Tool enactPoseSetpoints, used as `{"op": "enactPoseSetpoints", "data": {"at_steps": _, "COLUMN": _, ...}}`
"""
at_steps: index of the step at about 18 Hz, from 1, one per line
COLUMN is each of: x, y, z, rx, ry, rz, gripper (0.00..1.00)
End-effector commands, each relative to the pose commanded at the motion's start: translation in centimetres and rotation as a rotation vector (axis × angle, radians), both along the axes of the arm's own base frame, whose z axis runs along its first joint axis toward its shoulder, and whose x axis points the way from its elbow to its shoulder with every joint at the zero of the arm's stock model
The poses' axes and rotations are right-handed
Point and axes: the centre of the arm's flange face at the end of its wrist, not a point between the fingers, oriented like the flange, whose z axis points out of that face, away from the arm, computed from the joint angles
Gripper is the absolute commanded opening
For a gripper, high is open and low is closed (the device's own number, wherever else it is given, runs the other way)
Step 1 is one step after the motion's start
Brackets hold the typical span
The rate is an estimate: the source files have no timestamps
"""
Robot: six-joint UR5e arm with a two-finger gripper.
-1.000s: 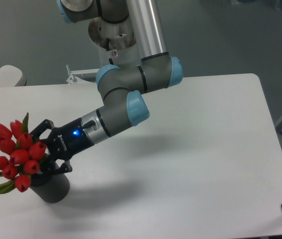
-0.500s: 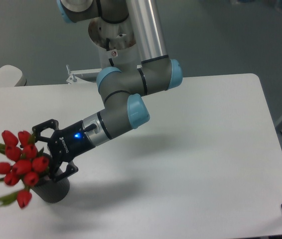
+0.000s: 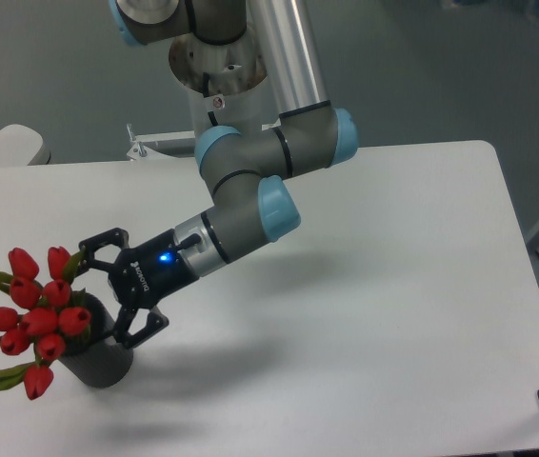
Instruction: Insert the flowers into the vase
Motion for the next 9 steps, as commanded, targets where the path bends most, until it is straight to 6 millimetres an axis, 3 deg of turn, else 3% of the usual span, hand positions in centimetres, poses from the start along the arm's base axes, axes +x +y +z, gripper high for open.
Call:
{"op": "enactPoseSetpoints", "data": {"at_steps": 3, "x": -1.4, "y": -1.6, "z": -0.2, "rx": 0.031, "ry": 0.039, "rz": 0.019, "gripper": 1.0}}
{"op": "enactPoseSetpoints", "data": {"at_steps": 9, "x": -4.1, "y": -3.9, "z": 1.8, "rx": 0.052, "ry": 0.069, "rz": 0.078, "gripper": 1.0}}
